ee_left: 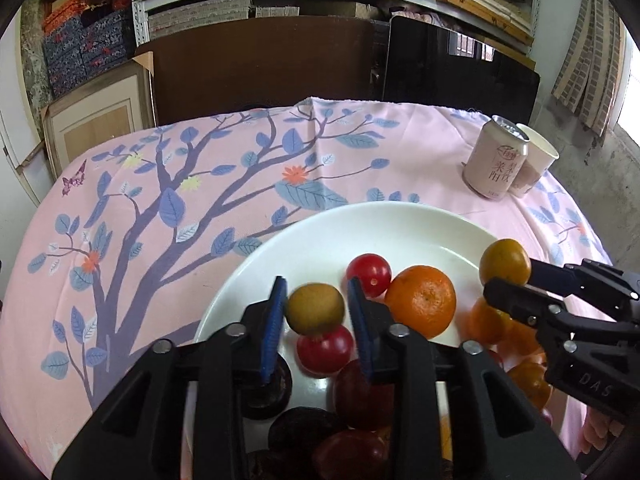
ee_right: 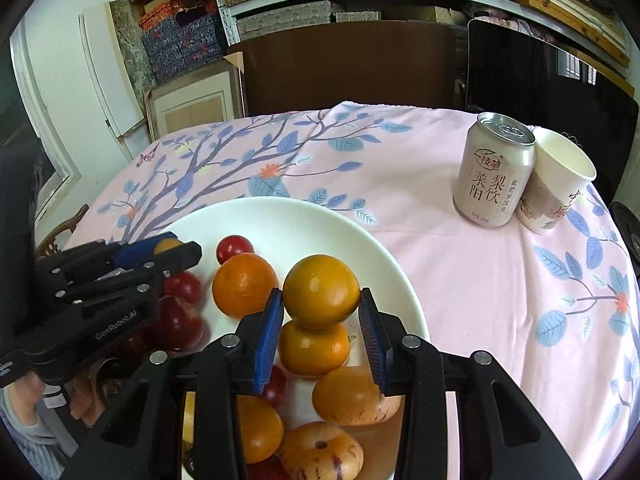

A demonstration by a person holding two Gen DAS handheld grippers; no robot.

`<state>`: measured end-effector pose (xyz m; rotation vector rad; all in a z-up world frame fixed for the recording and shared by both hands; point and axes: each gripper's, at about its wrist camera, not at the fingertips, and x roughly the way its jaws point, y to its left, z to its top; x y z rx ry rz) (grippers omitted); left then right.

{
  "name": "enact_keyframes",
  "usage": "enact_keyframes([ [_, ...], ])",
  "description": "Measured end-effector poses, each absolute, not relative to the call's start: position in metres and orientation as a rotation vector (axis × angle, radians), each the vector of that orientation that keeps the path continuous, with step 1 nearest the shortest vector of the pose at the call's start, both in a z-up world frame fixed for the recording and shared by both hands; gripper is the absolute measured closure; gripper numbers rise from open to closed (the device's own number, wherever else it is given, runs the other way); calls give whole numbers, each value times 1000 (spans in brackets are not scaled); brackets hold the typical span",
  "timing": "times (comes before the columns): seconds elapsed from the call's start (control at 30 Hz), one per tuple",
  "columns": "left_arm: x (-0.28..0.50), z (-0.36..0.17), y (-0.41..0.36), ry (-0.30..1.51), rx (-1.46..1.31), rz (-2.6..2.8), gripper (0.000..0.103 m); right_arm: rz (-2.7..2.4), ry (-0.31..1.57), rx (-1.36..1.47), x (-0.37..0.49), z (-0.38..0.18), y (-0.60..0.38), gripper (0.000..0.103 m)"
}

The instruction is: Organize fruits

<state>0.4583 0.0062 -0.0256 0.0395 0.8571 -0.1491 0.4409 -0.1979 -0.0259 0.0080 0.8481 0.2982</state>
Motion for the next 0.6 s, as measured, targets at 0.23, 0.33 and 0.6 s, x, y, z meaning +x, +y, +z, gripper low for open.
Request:
enact_keyframes([
  [0.23, 445, -17, -2, 809, 84, -118, 38, 295, 831, 3, 436, -19, -199, 55],
  [0.33, 435, -10, -1, 800, 79, -115, 38, 299, 819, 9, 427, -11, -201, 55],
  [0.6, 367, 19, 2, 725, 55, -94, 14, 299, 753, 44, 370, 18, -215, 46],
])
